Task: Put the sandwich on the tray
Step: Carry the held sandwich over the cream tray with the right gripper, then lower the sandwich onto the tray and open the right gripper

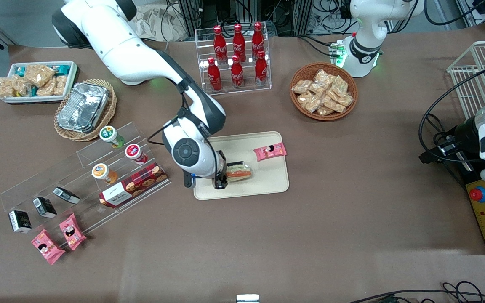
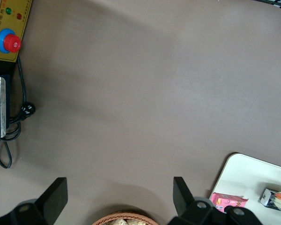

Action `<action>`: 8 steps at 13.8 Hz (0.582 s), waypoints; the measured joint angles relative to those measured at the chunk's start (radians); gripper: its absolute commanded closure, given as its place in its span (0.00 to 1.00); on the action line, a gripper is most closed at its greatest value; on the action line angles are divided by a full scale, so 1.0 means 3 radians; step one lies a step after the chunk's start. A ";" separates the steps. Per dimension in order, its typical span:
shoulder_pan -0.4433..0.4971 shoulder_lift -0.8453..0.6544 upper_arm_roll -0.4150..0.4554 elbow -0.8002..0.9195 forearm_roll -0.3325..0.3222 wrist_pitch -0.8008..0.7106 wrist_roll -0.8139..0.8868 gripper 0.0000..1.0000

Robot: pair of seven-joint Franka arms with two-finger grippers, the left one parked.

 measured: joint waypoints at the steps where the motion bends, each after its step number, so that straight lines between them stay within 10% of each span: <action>1: 0.0014 0.0030 0.0000 0.0000 0.0000 0.0035 0.0021 1.00; 8: 0.0018 0.0164 -0.0040 0.0005 0.0000 0.0247 0.0070 1.00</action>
